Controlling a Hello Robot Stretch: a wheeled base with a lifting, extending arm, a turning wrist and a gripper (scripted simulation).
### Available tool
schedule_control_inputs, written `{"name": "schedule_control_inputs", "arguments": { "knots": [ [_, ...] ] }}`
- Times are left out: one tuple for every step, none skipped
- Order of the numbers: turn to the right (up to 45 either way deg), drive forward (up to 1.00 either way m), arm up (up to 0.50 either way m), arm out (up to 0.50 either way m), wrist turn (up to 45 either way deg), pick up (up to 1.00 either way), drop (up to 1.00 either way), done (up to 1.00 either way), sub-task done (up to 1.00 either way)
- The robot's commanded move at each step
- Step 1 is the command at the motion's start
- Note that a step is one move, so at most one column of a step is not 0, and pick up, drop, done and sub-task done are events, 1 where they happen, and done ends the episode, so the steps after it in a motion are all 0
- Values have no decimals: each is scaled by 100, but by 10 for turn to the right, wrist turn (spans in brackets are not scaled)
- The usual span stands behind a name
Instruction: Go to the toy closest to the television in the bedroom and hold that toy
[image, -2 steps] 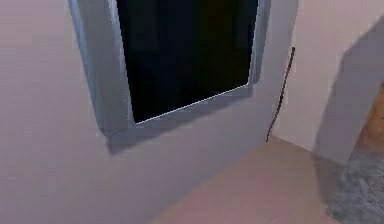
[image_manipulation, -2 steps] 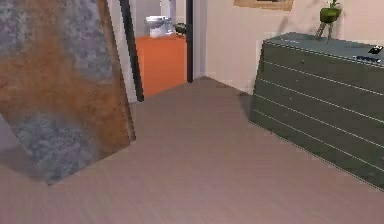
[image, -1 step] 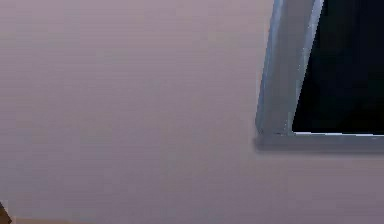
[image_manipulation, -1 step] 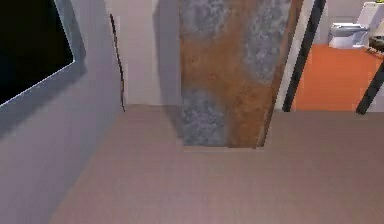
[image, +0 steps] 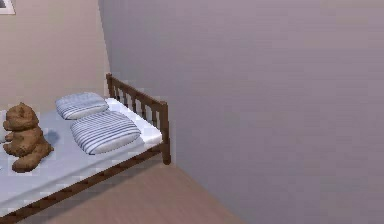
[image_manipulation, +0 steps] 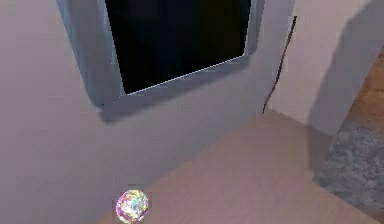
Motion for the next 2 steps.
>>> {"name": "schedule_control_inputs", "arguments": {
  "knots": [
    [-210,0,0,0,0,0,0,0,0],
    [0,0,16,0,0,0,0,0,0]
  ]
}}
